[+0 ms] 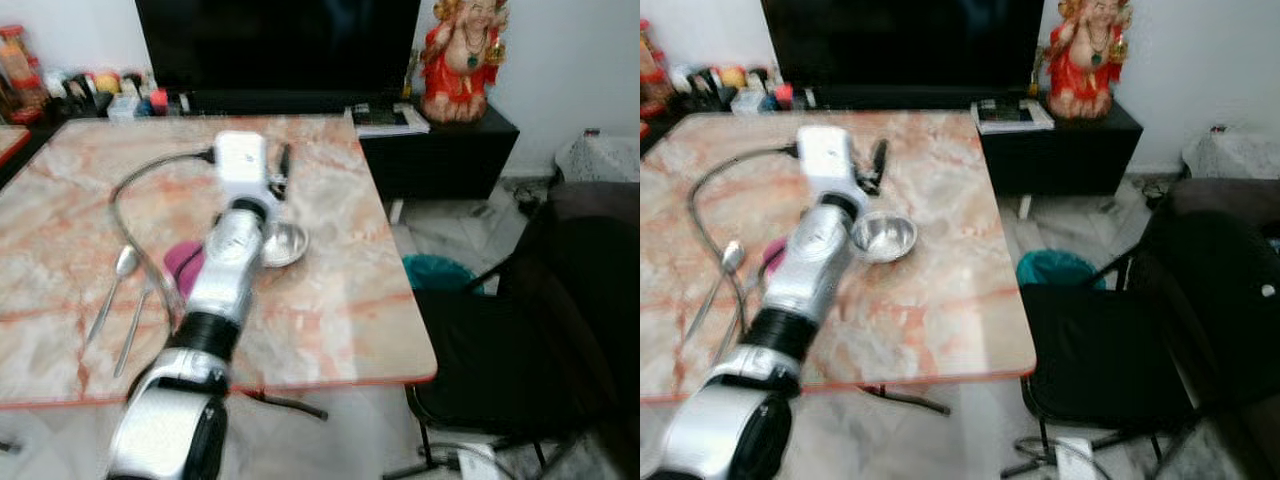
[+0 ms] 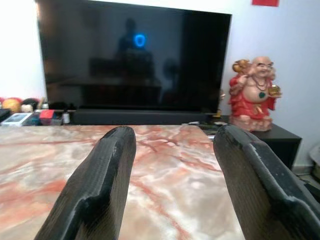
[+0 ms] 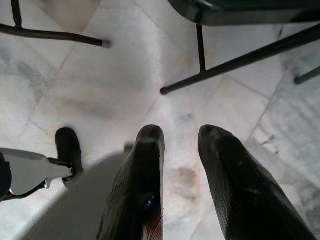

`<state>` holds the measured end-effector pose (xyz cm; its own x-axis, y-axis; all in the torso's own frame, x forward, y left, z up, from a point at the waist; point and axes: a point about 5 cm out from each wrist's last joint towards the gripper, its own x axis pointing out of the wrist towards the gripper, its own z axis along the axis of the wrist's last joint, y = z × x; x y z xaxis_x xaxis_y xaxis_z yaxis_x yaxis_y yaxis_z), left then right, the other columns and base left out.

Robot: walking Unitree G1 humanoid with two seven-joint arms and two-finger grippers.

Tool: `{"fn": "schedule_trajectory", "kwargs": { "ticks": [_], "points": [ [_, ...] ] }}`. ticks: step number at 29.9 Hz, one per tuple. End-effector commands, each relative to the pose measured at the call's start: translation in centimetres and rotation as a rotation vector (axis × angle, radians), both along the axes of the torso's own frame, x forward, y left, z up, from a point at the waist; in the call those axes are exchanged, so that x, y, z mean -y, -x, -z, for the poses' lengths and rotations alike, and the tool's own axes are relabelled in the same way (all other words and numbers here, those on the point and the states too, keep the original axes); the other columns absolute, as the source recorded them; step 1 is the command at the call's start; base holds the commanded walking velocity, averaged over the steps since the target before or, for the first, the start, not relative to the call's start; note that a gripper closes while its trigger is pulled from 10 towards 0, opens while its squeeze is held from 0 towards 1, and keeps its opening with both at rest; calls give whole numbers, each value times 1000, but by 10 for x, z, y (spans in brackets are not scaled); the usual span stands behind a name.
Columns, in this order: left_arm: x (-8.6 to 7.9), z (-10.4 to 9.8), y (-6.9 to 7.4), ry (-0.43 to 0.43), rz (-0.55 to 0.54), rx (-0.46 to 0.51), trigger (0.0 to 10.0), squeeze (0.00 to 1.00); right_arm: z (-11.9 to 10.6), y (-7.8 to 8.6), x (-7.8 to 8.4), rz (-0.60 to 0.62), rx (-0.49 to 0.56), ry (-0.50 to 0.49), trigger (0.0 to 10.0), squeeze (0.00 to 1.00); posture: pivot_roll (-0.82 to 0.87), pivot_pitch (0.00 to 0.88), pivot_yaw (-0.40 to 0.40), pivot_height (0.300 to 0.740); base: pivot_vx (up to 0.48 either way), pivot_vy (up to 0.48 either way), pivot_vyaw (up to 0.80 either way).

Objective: Setting the table

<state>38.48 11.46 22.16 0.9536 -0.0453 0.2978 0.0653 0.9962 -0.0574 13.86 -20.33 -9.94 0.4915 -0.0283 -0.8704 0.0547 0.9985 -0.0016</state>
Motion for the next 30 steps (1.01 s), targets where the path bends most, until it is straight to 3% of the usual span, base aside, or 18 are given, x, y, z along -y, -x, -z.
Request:
{"fn": "schedule_trajectory", "kwargs": {
  "ticks": [1, 18, 21, 23, 25, 30],
  "points": [
    [12, -8, 2, 7, 26, 23, 10000, 0, -1, 2, 8, 8, 0, 16, 10000, 0, -104, 0, -27, 740, 0, 0, 0],
    [15, -9, 1, -8, -8, -17, 10000, 0, -1, -2, -1, 21, 11, -21, 10000, 0, -102, 0, -36, 740, 0, 0, 0],
    [12, 0, -4, 99, -22, -123, 10000, 0, 0, 0, -2, 19, 5, -24, 10000, 0, -97, 0, -42, 740, 0, 0, 0],
    [11, 3, -6, 121, -23, -157, 10000, 0, 0, 1, -2, 18, 3, -25, 10000, 0, -96, 0, -43, 740, 0, 0, 0],
    [9, 12, -14, 139, -41, -273, 10000, 0, 1, 4, -2, 21, -4, -27, 10000, 0, -97, 0, -40, 740, 0, 0, 0],
    [5, 16, -21, 189, -68, -337, 10000, 0, 2, 6, -3, 33, -7, -31, 10000, 0, -104, 0, -30, 740, 0, 0, 0]
  ]
}}
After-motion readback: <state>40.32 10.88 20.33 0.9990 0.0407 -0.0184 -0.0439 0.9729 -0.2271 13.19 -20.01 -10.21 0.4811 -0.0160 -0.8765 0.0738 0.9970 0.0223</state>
